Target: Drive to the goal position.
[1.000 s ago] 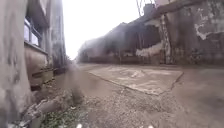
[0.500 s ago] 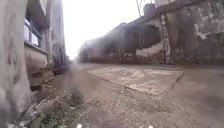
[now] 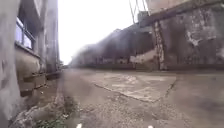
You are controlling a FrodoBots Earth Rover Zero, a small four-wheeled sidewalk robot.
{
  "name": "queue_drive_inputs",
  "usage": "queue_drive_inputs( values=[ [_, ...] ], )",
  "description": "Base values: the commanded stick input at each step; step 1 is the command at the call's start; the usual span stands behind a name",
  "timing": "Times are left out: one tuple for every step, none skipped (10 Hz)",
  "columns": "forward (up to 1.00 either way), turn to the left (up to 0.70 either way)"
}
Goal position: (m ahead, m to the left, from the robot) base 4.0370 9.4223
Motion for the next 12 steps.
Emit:
queue_drive_inputs(
  values=[
    [0.7,-0.35],
    [0.7,-0.35],
    [0.7,-0.35],
    [0.7,-0.35],
    [0.7,-0.35],
    [0.7,-0.19],
    [0.7,0.0],
    [0.7,0.0],
    [0.7,0.06],
    [0.7,0.28],
    [0.7,0.35],
    [0.7,0.35]
  ],
)
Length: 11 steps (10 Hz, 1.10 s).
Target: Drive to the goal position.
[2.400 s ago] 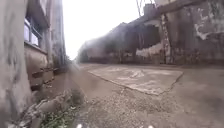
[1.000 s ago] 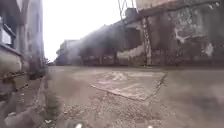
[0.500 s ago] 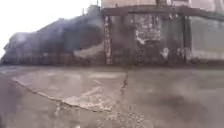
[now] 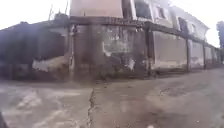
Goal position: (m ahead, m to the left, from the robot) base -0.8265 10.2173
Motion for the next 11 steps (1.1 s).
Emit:
queue_drive_inputs(
  values=[
    [0.7,0.35],
    [0.7,0.35],
    [0.7,0.35],
    [0.7,0.35],
    [0.7,0.35],
    [0.7,0.35],
    [0.7,0.35],
    [0.7,0.35],
    [0.63,0.45],
    [0.3,0.6],
    [0.29,0.57]
  ],
)
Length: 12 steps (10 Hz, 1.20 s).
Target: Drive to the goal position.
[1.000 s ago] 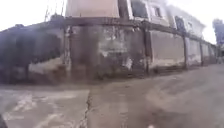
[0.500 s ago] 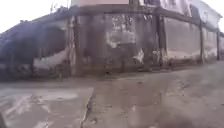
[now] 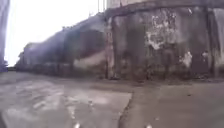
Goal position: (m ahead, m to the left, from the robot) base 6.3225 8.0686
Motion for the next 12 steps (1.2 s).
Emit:
queue_drive_inputs(
  values=[
    [0.28,0.56],
    [0.27,0.55],
    [0.36,0.48],
    [0.47,0.42],
    [0.63,0.37],
    [0.7,0.22],
    [0.7,0.0],
    [0.7,0.0],
    [0.7,0.0],
    [0.7,0.0],
    [0.7,0.0],
    [0.7,0.0]
  ],
)
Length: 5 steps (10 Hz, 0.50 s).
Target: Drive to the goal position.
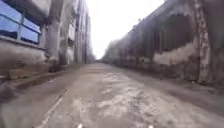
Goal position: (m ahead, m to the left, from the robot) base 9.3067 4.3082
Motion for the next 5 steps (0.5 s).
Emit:
queue_drive_inputs(
  values=[
    [0.7,0.0],
    [0.7,0.0],
    [0.7,0.0],
    [0.7,0.0],
    [0.7,0.0]
  ],
)
